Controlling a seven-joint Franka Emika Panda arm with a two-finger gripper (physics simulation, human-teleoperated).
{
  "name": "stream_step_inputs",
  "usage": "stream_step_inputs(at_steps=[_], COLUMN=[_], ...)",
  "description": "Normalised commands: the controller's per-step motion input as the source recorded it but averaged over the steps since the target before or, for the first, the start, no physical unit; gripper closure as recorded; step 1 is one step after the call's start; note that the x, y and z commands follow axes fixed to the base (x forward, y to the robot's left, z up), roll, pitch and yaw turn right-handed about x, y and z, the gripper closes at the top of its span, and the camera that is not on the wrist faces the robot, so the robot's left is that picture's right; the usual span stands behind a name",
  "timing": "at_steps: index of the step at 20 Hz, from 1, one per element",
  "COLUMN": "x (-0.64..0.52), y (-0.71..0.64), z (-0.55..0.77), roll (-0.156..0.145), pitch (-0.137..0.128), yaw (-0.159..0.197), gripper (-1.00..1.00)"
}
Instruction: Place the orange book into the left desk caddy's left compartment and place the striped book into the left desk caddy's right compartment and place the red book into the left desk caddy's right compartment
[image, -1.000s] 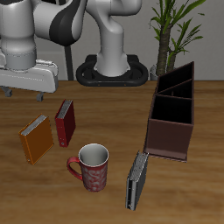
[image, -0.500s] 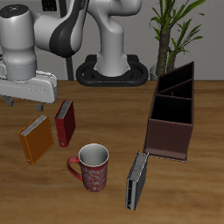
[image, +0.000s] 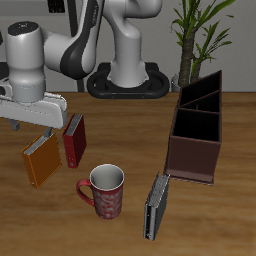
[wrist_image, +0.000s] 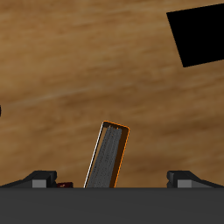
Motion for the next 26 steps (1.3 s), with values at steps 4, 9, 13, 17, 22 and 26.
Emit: stream_step_inputs(at_steps=[4, 9, 13, 17, 22, 26], x=[-0.02, 0.06, 0.08, 0.13, 0.13, 0.19], y=[-0.04, -0.11, -0.03, 0.06, 0.11, 0.14], z=[-0.27, -0.20, -0.16, -0.26, -0.18, -0.11], roll=[-0.012, -0.026, -0.023, -0.009, 0.022, 0.025], pitch=[-0.017, 0.011, 0.020, 0.050, 0.027, 0.007], yaw=[-0.022, -0.040, -0.052, -0.006, -0.024, -0.074], gripper=[-1.00, -1.00, -1.00, 1.00, 1.00, 1.00])
